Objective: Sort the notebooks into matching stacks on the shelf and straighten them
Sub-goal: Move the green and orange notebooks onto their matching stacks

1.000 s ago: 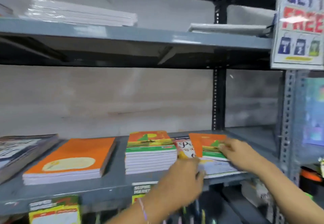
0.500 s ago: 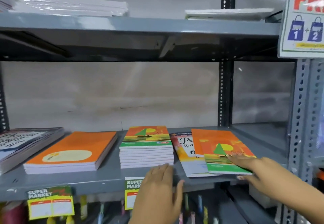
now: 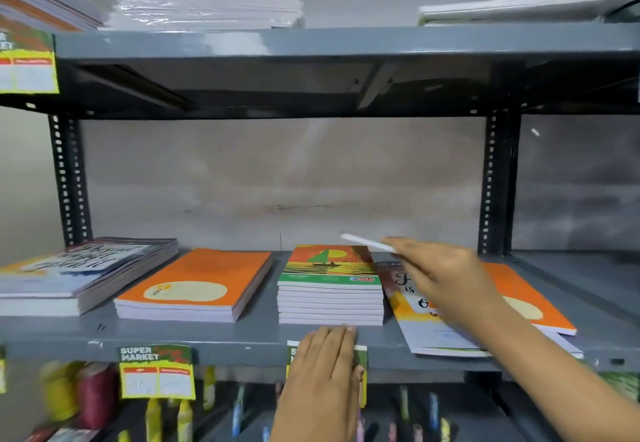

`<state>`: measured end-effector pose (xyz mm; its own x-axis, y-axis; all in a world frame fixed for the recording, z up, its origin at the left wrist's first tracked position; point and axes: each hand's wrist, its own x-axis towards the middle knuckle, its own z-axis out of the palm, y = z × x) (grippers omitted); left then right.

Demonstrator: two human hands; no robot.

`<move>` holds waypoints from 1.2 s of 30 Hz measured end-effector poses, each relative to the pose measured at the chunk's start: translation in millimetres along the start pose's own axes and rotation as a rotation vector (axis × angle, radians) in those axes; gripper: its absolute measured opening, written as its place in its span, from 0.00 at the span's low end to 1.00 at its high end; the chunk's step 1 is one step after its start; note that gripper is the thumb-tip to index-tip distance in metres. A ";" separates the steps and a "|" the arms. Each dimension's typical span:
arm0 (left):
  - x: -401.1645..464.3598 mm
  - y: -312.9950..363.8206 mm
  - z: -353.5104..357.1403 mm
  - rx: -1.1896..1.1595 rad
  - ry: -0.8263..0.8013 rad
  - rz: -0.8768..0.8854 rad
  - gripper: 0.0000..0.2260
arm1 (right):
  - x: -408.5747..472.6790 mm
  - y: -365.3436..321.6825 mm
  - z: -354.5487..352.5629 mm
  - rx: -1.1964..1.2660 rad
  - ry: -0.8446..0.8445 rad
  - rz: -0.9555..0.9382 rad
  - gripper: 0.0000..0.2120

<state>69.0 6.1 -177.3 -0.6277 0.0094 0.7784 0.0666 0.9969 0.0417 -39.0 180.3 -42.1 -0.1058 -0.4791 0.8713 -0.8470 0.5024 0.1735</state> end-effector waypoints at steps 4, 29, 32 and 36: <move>1.0 -1.3 5.8 -0.007 0.091 0.052 0.21 | 24.3 -11.3 34.3 0.036 -0.308 -0.099 0.15; 5.8 4.1 -6.0 -0.175 0.037 -0.033 0.19 | -82.5 44.1 -49.6 -0.051 -0.826 0.709 0.48; 10.4 24.6 -24.5 -0.464 0.164 -0.125 0.11 | -85.1 23.4 -68.1 -0.074 -0.843 0.663 0.51; 32.0 69.7 -53.7 -1.004 -0.186 -0.585 0.14 | -97.3 6.2 -83.2 -0.223 -0.792 0.472 0.31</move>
<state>95.2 71.8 -115.9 -0.8633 -0.3352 0.3773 0.2599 0.3456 0.9017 9.4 289.9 -87.7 -0.8040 -0.4994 0.3228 -0.5163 0.8556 0.0377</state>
